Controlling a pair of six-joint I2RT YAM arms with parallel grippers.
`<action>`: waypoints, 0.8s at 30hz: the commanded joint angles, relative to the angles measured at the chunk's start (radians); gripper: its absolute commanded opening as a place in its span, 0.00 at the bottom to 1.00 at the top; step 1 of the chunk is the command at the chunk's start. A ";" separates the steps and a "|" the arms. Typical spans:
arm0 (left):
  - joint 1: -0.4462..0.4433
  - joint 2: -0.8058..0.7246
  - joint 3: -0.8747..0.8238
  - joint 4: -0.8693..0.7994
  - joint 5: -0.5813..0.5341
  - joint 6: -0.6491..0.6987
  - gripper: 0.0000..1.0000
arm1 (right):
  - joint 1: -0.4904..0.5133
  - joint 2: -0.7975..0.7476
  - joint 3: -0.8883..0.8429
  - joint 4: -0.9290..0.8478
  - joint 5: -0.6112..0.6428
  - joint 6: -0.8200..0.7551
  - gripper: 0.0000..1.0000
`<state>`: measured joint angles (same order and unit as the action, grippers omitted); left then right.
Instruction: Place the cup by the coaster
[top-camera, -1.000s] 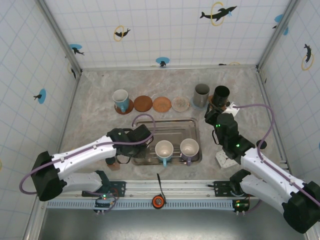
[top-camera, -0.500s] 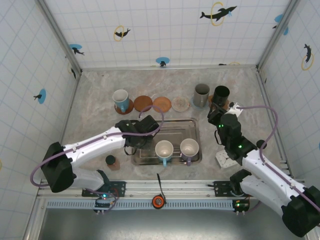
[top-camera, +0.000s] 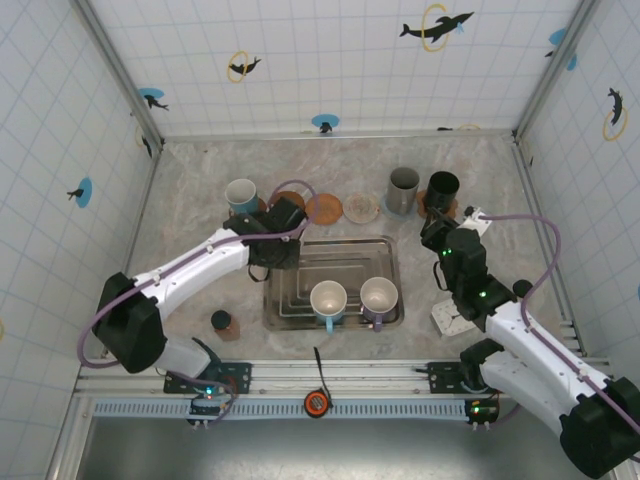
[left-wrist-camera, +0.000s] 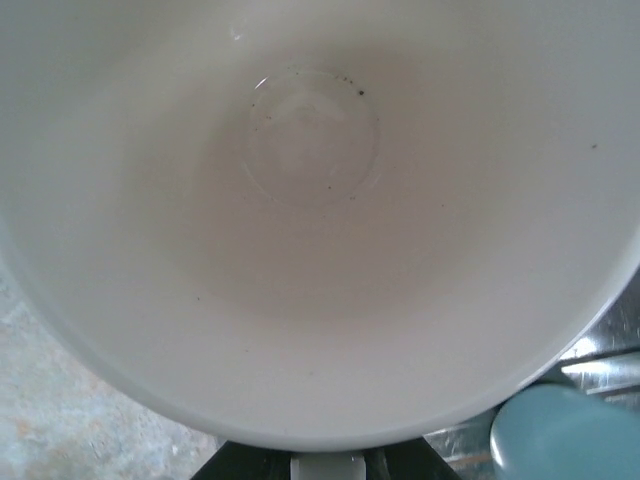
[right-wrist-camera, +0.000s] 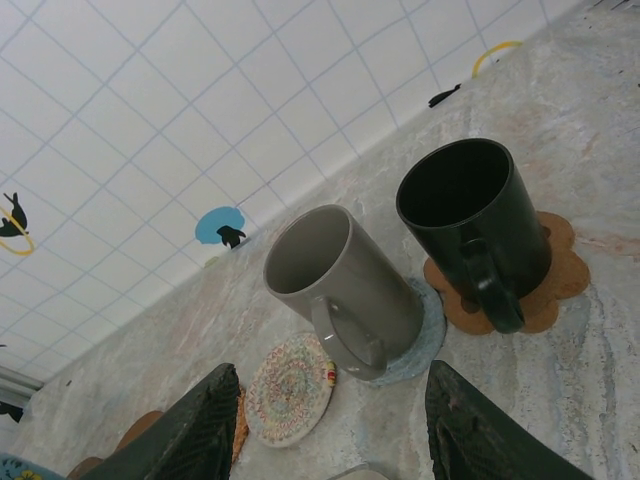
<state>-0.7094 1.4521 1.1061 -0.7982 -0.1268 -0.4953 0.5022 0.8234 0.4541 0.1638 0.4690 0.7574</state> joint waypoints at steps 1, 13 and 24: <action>0.047 0.012 0.072 0.062 0.016 0.063 0.00 | -0.013 -0.001 -0.023 0.040 -0.005 0.007 0.51; 0.176 0.170 0.234 0.116 0.099 0.115 0.00 | -0.052 0.011 -0.026 0.036 -0.045 -0.007 0.51; 0.234 0.364 0.431 0.050 0.139 0.166 0.00 | -0.082 0.022 -0.035 0.039 -0.078 -0.009 0.51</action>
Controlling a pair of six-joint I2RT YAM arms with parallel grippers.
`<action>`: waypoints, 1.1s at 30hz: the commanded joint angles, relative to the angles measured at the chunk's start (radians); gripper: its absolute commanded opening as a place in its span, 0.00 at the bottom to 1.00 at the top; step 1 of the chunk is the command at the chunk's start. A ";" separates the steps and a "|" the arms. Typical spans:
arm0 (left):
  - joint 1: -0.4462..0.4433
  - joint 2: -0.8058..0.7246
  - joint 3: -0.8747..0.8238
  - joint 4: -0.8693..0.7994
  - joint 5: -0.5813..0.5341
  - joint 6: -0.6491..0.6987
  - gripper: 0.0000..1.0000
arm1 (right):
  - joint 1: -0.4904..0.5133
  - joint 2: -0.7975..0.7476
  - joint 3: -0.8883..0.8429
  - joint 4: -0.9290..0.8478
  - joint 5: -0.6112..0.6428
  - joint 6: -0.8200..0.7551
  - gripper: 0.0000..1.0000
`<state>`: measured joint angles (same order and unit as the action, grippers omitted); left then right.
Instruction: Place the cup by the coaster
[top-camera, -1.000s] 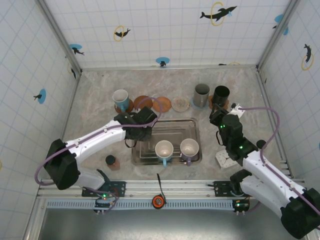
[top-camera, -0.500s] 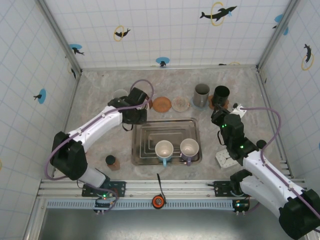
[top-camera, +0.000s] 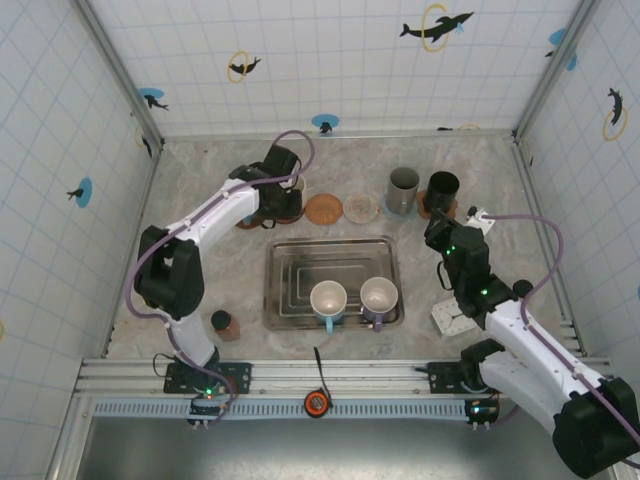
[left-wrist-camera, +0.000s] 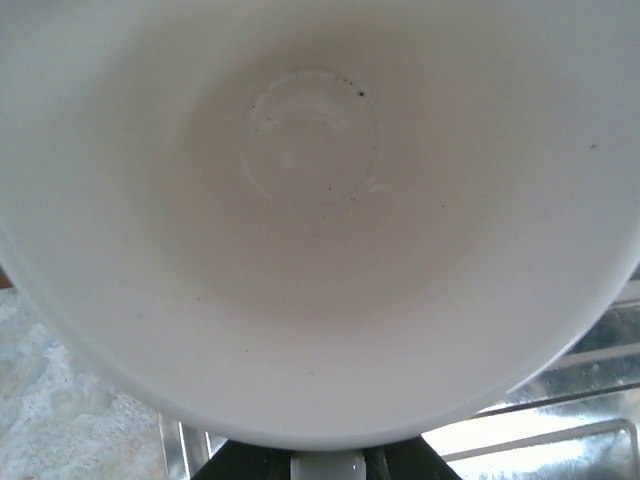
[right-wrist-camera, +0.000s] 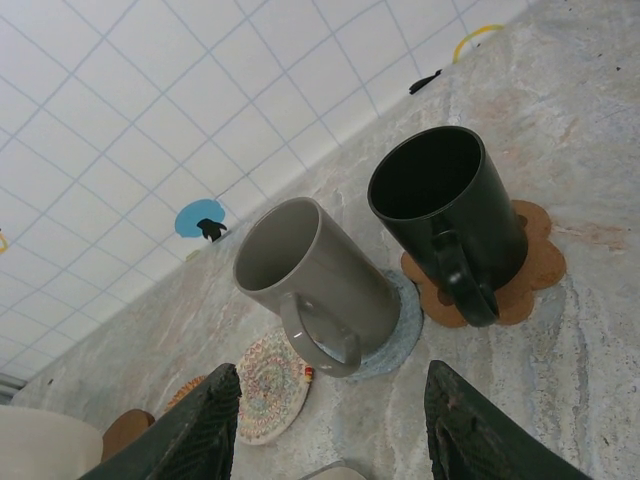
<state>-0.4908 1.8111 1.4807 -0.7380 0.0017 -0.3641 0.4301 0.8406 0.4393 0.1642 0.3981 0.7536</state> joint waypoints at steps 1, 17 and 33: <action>0.018 0.008 0.062 -0.013 0.009 0.036 0.00 | -0.014 0.005 -0.021 0.040 -0.010 -0.006 0.51; 0.095 0.126 0.159 -0.110 0.040 0.105 0.00 | -0.036 0.054 -0.018 0.055 -0.050 -0.002 0.51; 0.099 0.154 0.162 -0.116 0.037 0.106 0.00 | -0.040 0.077 -0.016 0.061 -0.060 -0.001 0.51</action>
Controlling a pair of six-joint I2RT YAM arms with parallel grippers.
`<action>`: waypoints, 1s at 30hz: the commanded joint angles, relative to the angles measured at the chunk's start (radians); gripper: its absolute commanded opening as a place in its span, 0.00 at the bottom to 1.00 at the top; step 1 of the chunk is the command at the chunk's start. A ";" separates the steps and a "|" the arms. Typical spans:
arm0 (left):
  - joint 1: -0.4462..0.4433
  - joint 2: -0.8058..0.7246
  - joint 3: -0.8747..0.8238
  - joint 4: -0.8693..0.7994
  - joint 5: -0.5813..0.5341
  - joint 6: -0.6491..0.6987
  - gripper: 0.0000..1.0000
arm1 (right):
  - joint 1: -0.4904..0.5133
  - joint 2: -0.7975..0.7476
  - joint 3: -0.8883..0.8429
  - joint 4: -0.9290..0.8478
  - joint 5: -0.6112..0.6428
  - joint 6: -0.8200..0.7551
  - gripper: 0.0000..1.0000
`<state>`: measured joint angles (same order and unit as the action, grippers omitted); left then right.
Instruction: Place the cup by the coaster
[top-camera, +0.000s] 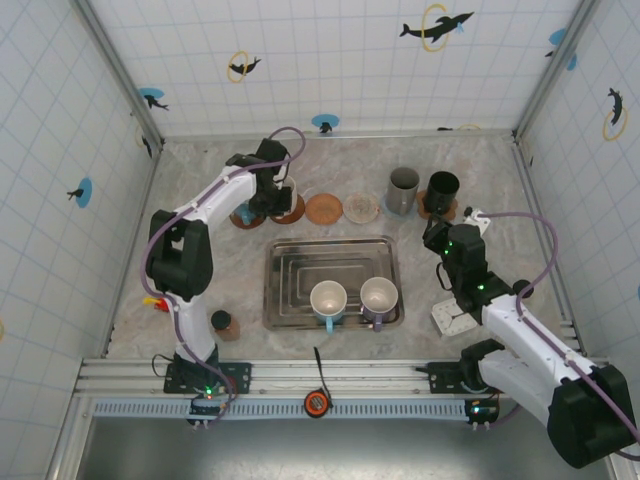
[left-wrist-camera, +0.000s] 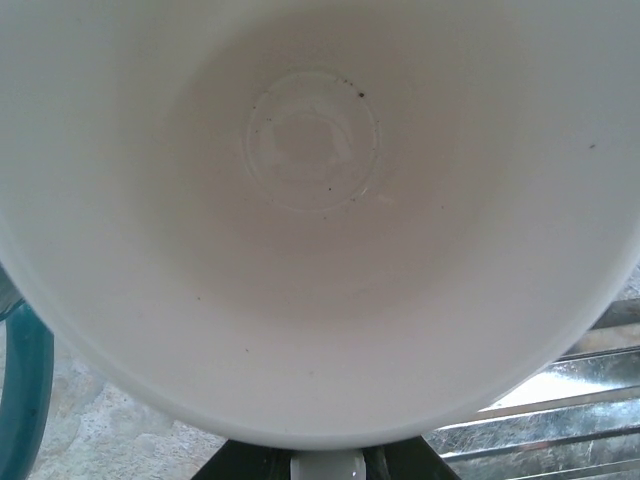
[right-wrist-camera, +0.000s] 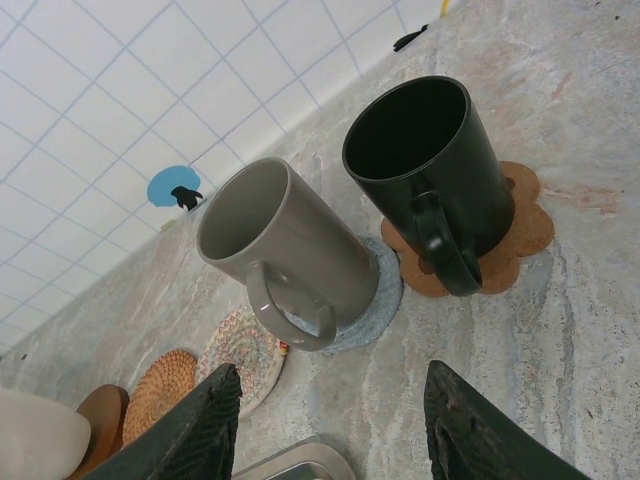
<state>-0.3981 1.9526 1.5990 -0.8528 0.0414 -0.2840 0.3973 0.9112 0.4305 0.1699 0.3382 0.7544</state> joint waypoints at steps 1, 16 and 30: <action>0.007 0.016 0.045 -0.004 -0.005 0.025 0.00 | -0.009 0.008 -0.008 0.055 0.002 -0.001 0.51; 0.007 0.031 0.064 -0.010 -0.031 0.019 0.00 | -0.017 0.022 -0.009 0.054 -0.003 0.001 0.51; 0.008 0.057 0.092 -0.027 -0.030 0.020 0.00 | -0.023 0.043 -0.004 0.056 -0.013 -0.002 0.51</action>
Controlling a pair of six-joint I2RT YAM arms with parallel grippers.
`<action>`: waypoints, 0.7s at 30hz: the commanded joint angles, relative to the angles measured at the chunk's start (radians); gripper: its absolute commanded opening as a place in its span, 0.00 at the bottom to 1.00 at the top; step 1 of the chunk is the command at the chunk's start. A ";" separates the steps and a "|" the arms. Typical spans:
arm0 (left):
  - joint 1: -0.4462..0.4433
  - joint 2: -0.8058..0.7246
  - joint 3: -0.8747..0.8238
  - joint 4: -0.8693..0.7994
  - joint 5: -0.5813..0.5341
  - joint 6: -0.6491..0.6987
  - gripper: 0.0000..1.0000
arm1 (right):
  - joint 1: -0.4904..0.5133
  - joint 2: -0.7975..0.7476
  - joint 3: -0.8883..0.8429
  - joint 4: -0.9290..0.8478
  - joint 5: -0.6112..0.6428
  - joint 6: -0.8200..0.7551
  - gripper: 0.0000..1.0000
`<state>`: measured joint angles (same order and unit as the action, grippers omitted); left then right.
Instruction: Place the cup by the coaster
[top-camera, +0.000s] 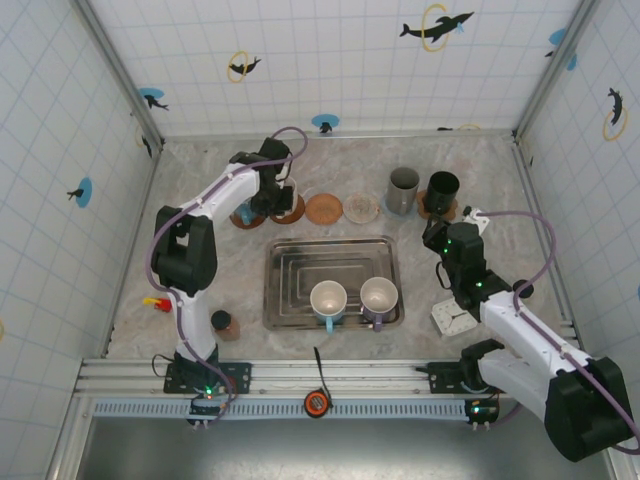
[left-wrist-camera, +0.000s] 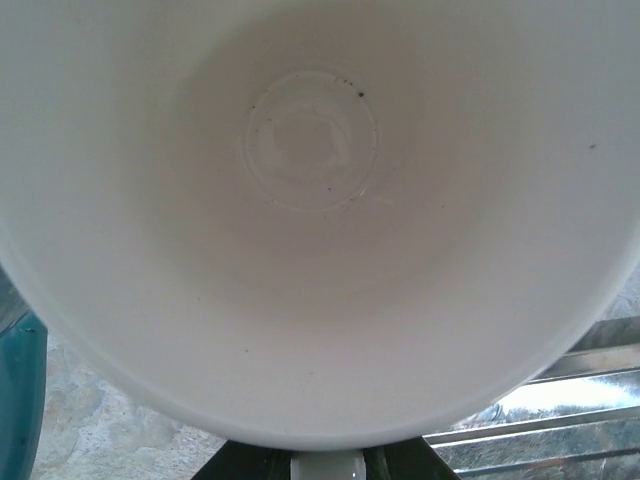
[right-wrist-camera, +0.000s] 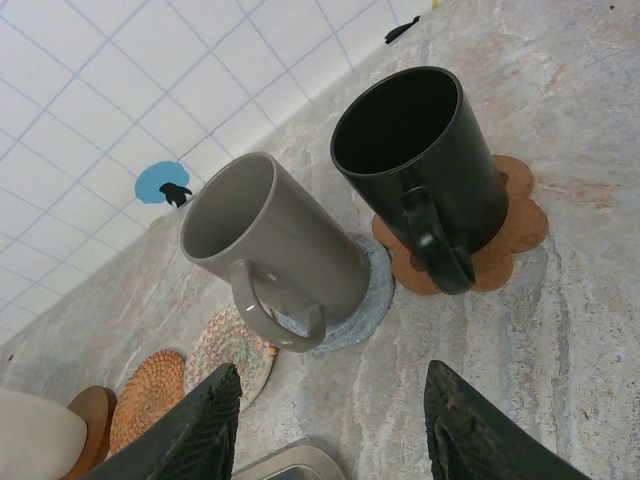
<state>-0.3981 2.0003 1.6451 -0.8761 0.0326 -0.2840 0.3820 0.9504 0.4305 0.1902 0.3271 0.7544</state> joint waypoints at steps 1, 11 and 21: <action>0.011 0.010 0.049 -0.005 -0.019 0.020 0.00 | -0.009 0.004 -0.003 0.035 -0.003 -0.001 0.51; 0.007 0.005 0.056 -0.014 -0.023 0.016 0.12 | -0.012 0.004 -0.004 0.036 -0.005 0.000 0.51; 0.008 0.004 0.056 -0.014 -0.025 0.016 0.24 | -0.015 -0.001 -0.009 0.035 -0.005 0.001 0.51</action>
<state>-0.3981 2.0048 1.6707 -0.8822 0.0219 -0.2840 0.3759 0.9512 0.4305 0.1902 0.3161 0.7547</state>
